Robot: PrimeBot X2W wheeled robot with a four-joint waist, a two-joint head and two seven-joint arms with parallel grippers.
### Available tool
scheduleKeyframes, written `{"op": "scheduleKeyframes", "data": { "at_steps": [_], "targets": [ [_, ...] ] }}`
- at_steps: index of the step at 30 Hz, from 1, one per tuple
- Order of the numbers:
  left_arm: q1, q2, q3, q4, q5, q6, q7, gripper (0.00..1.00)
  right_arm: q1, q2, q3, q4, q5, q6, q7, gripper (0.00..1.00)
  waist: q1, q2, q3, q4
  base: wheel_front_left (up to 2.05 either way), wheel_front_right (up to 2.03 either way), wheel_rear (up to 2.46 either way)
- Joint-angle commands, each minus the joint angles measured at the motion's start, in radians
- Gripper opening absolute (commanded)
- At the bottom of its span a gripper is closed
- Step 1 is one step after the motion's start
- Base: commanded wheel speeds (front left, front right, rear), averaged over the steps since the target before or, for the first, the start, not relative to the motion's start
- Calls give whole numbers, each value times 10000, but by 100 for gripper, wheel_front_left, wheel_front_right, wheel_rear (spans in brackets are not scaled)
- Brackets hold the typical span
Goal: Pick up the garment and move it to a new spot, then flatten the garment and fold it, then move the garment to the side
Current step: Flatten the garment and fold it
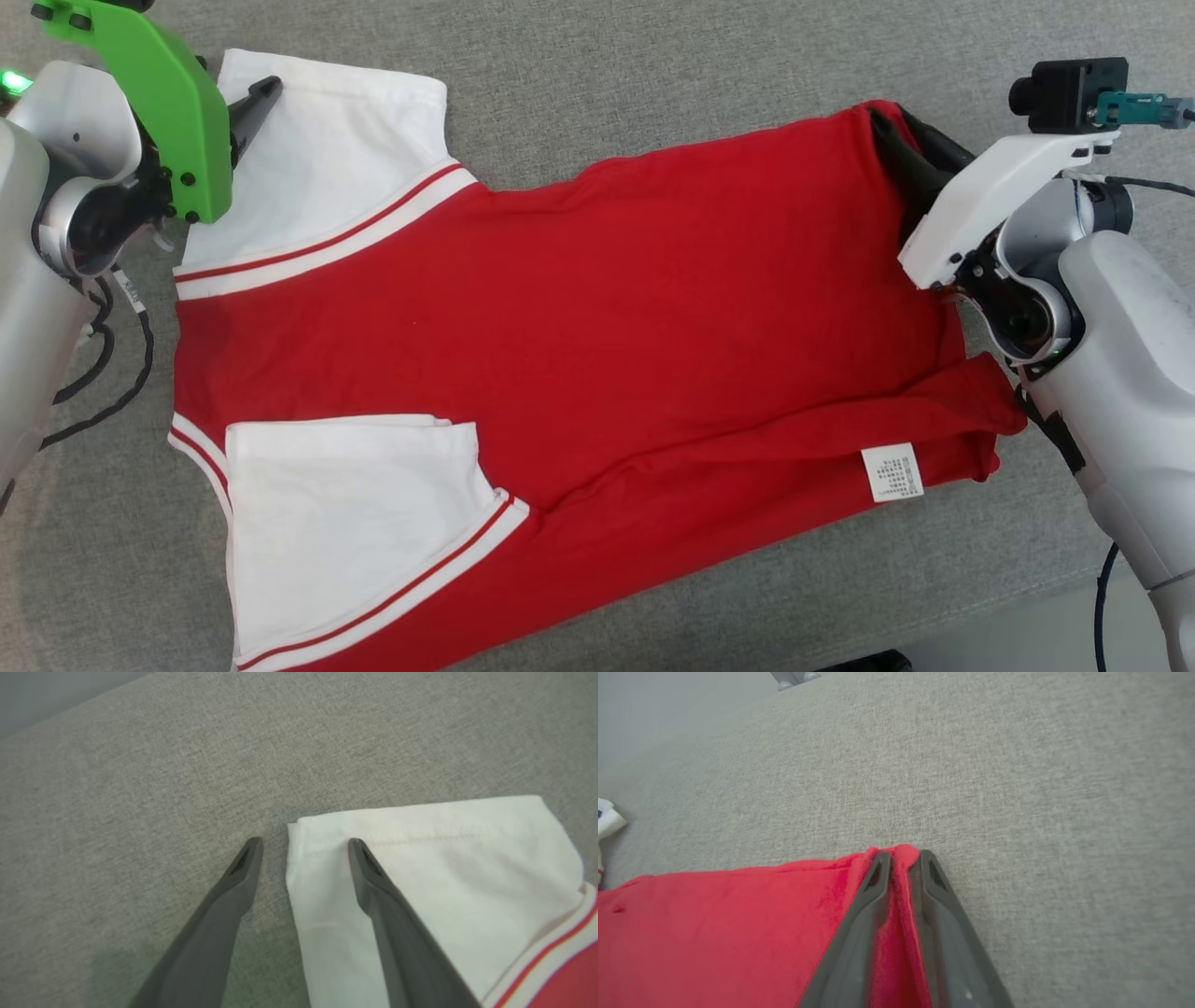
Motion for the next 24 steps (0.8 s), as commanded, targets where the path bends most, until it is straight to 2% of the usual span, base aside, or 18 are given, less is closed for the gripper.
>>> {"op": "scheduleKeyframes", "data": {
  "at_steps": [1,8,13,19,24],
  "targets": [
    [-81,59,-179,78,-164,-27,-35,0,142,48,268,47,140,8,-66,0,-1,0,-75,4,0,0,0],
    [-290,177,-568,309,-328,-26,-820,0,-29,-282,400,314,367,6,-1076,0,-1,0,-466,135,0,0,0],
    [-347,310,-800,690,-453,-14,-1217,0,-97,-414,278,1005,126,6,-1662,0,-1,0,-873,277,0,0,0],
    [-315,252,-1090,929,-708,-4,-1575,0,-209,-332,303,1700,-68,5,-1952,0,-1,0,-1334,491,0,0,0],
    [-66,61,-1306,772,-1179,-6,-1836,0,-156,-345,620,1742,30,5,-2056,0,-1,0,-1890,688,0,0,0]
  ]
}}
